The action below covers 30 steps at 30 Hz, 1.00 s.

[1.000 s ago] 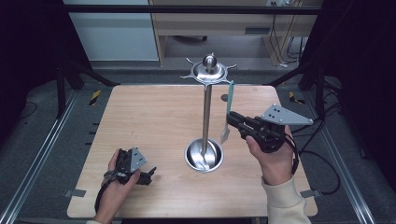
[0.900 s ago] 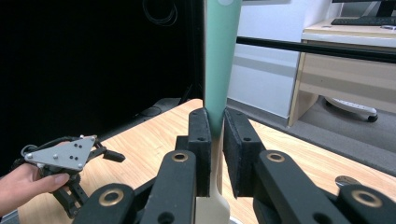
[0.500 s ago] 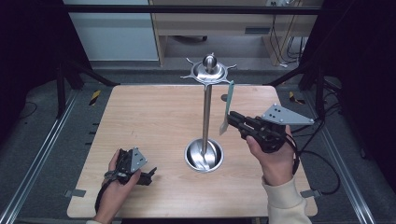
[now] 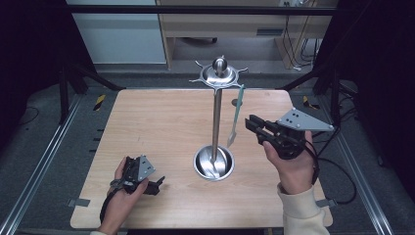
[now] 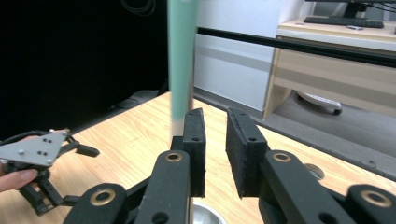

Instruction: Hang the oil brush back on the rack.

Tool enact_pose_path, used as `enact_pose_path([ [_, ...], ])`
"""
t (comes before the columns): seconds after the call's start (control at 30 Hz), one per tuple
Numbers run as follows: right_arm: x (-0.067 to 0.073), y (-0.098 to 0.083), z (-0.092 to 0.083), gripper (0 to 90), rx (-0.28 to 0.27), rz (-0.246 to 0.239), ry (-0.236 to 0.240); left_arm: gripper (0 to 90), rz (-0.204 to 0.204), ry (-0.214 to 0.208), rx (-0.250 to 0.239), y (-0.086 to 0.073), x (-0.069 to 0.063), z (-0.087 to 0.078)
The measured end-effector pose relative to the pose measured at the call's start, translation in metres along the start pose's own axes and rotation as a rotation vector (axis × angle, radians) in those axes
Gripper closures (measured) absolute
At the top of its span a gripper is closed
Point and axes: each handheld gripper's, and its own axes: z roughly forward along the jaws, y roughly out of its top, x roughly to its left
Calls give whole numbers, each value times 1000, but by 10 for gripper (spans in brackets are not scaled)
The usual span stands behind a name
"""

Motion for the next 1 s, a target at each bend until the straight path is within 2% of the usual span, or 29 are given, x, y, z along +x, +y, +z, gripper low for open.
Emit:
enact_pose_path([
  [0.27,-5,-2,1,709,27,9,-37,29,-3,5,-3,0,1,-1],
  [0.47,-10,-5,4,572,68,12,-82,28,-3,7,-4,0,1,-1],
  [0.53,-11,-6,4,545,73,24,-90,28,-4,7,-3,0,1,-1],
  [0.57,-14,-8,7,484,96,39,-113,28,-4,8,-4,0,1,-1],
  [0.67,-18,-11,9,433,117,50,-133,27,-4,8,-4,0,1,-1],
  [1.0,-30,-18,11,353,153,67,-192,27,-4,9,-4,0,1,-1],
])
